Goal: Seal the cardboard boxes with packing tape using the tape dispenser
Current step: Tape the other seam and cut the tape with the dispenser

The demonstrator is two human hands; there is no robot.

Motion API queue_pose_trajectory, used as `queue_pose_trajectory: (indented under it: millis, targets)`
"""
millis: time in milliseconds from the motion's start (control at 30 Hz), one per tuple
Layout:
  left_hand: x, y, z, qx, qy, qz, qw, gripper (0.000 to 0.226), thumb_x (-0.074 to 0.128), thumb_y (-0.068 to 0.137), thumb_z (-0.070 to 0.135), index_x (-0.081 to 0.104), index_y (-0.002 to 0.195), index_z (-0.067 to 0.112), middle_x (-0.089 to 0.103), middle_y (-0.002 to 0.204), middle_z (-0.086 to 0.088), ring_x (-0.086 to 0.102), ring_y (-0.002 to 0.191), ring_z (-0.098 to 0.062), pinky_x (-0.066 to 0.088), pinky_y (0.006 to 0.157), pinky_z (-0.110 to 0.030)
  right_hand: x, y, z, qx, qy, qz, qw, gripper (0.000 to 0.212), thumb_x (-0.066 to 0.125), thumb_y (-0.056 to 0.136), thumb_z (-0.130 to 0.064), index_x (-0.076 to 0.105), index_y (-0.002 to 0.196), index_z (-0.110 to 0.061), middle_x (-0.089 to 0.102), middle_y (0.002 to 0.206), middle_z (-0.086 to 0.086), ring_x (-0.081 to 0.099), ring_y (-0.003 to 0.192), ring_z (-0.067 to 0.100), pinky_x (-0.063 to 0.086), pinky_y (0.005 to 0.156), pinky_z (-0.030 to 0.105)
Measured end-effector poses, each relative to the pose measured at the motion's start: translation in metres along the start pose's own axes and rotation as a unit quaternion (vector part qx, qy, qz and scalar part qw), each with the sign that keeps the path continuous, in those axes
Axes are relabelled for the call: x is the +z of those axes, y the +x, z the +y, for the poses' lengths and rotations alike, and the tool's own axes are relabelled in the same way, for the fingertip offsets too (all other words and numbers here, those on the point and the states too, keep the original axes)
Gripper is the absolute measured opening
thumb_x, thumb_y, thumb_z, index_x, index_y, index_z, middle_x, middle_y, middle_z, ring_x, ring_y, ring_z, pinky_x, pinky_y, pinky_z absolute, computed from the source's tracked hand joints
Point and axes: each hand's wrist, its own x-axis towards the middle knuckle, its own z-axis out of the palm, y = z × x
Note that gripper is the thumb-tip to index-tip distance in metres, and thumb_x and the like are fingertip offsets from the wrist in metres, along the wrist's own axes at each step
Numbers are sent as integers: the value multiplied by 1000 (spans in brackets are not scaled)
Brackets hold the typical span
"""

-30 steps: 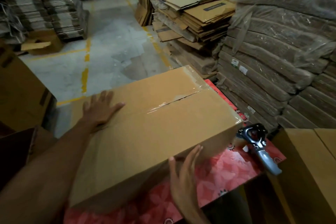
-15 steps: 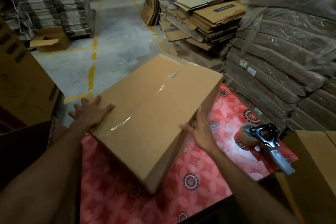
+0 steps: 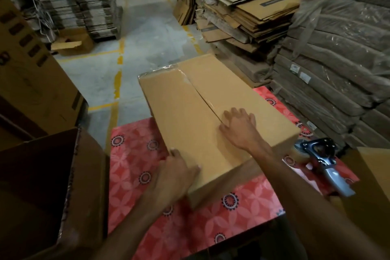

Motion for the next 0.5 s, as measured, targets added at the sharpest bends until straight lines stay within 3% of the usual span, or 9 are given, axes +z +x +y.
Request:
queue_pose_trajectory:
  millis: [67,133,200,267,300,367,500]
  targets:
    - [-6,7,10,56,53,54,996,52,42,101,51,62,119,7,65,118,-21,62,111,-41,49,90,-41,4,-34,-16,-26,20,38,999,35,43,97,-45,60,115,-20,59,124,2,48,125,26,31,104,49]
    - [-11,42,11,122,42,124,984,41,42,101,43,66,108,10,66,111,-18,64,106,-40,53,89,-44,12,-75,-41,-52,28,67,996,41,37,97,-53,63,108,-23,62,116,-2,53,119,25,32,104,47]
    - [-13,86,7,180,14,113,977,46,41,103,44,55,133,13,54,136,-17,53,126,-37,47,101,-49,25,-112,-71,-71,30,48,996,69,28,93,-74,62,121,-21,61,128,2,51,126,30,30,110,53]
    - [-11,121,9,232,51,48,970,64,31,105,55,24,158,21,22,166,-6,24,151,-27,28,117,-52,40,-132,-91,-81,-28,11,996,94,24,86,-84,50,144,-14,47,152,10,36,143,40,18,117,64]
    - [-9,132,11,244,83,30,966,69,25,104,60,13,162,24,10,170,0,12,155,-23,20,121,-52,47,-136,-95,-86,-59,10,994,92,32,87,-80,44,149,-13,40,157,14,30,147,43,15,118,67]
    - [-2,145,10,243,108,39,963,74,18,102,65,7,163,25,3,171,3,6,156,-21,14,123,-50,51,-137,-93,-93,-69,11,993,80,44,89,-62,39,152,-12,36,159,16,27,148,44,14,118,68]
    - [4,135,2,227,152,86,958,82,3,95,68,17,161,22,17,169,0,19,154,-23,23,120,-45,47,-138,-83,-155,-61,1,986,77,49,91,-53,35,153,-10,35,159,18,27,147,47,16,120,63]
